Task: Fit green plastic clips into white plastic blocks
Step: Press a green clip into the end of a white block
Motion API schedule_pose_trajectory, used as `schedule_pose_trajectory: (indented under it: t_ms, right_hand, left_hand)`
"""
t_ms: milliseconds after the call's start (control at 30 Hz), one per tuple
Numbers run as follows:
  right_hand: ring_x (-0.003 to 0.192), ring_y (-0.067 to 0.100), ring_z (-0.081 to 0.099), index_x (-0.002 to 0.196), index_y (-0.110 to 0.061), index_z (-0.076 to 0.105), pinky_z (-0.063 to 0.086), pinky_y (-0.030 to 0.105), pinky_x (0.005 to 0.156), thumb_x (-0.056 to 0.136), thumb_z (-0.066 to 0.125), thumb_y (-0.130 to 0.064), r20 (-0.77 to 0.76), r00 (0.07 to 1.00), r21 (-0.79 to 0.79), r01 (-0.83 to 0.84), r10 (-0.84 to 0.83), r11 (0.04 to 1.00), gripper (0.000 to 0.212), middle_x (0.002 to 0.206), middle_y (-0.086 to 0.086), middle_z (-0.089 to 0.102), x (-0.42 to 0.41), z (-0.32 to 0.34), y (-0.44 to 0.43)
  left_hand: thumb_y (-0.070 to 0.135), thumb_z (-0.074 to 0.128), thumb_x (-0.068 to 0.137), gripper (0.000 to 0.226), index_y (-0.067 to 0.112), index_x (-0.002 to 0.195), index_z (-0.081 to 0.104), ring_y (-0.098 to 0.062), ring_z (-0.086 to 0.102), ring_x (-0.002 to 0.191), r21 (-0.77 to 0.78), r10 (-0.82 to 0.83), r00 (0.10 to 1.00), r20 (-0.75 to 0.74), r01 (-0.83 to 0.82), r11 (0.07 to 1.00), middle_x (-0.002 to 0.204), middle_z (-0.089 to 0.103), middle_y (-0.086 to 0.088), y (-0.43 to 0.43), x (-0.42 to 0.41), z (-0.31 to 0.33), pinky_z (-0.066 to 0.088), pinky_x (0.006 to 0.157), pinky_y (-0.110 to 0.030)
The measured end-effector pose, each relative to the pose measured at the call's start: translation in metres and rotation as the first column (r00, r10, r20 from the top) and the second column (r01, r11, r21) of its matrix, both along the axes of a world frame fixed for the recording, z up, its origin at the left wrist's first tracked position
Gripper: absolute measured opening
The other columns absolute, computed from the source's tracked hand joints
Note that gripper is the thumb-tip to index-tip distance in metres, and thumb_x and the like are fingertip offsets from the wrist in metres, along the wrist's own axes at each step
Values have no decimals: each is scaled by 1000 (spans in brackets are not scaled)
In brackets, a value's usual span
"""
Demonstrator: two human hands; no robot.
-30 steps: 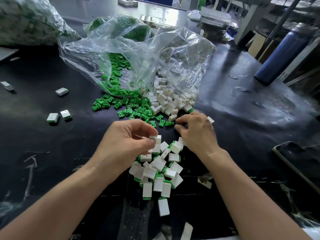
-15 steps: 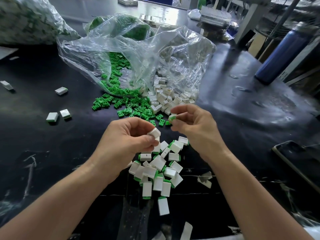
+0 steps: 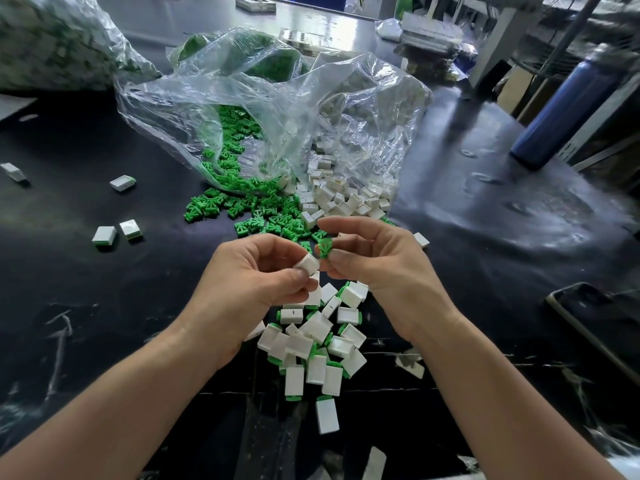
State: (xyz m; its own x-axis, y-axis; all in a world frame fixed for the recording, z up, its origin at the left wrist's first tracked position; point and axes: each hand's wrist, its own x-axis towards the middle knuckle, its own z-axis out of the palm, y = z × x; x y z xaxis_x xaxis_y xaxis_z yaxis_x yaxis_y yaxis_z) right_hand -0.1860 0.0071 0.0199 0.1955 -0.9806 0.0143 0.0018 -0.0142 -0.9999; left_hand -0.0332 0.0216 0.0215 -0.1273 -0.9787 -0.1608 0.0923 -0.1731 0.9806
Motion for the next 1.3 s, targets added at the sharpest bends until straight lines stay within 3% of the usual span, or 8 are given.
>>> schedule_pose_trajectory:
  t_ms: [233,400,533,600,700,900,1167,1300]
  right_hand:
    - [60,10,67,82,-13,58,54,20,58,83,58,6,31,998,21,54,-54,998,19,75,5,67,2,1,0]
    - [69,15,65,74,-20,62,53,21,62,79,65,3,-86,995,-56,48,-52,997,24,72,-2,66,2,0,0]
    - [61,7,61,77,-19,65,51,17,60,78,66,3,-74,994,-71,80,-85,994,22,64,-8,65,1,1,2]
    - [61,7,63,82,-16,65,53,18,62,78,65,4,-27,995,-55,96,-97,994,20,64,-7,67,1,2,3]
    - [63,7,64,81,-13,68,53,18,63,78,64,5,-3,997,-82,80,-81,993,19,65,-6,68,3,4,4]
    - [64,3,62,80,-17,69,50,15,62,78,64,6,-15,999,-126,45,-47,991,24,67,-8,68,7,6,6]
    - [71,12,64,76,-18,67,55,25,72,76,67,5,-71,995,-154,52,-64,987,23,72,-3,67,8,4,6]
    - [68,9,64,75,-18,67,55,22,69,75,69,5,-111,991,-196,57,-80,979,23,70,-5,67,8,3,5]
  left_hand:
    - [-13,62,77,14,1,79,64,-16,68,60,-9,9,1000,11,-9,1000,64,69,-8,-1,0,-2,56,55,-21]
    - [-5,64,78,25,17,72,74,-17,65,69,-117,37,999,40,-32,993,76,70,-14,-1,2,-4,58,68,-26]
    - [-8,66,77,31,23,80,70,-13,64,69,-161,74,992,103,-56,985,70,63,1,-4,4,-8,55,62,-20]
    - [-9,68,74,30,21,77,66,-6,59,61,-181,104,982,158,-75,981,64,63,7,-5,4,-7,53,59,-18]
    - [-9,68,73,26,18,69,68,-2,59,57,-192,69,990,119,-45,980,62,67,6,-3,3,-3,49,55,-13]
    - [-2,67,73,15,13,75,69,-11,64,57,-140,6,1000,26,-3,990,62,69,-4,-1,0,-2,54,53,-20]
    - [-2,72,67,11,7,73,70,-8,62,54,-165,-27,996,84,41,985,61,69,-4,-1,2,-4,51,52,-18]
    - [0,71,68,9,6,75,70,-11,63,52,-133,-32,998,61,40,990,63,69,-11,-1,1,-5,51,50,-18]
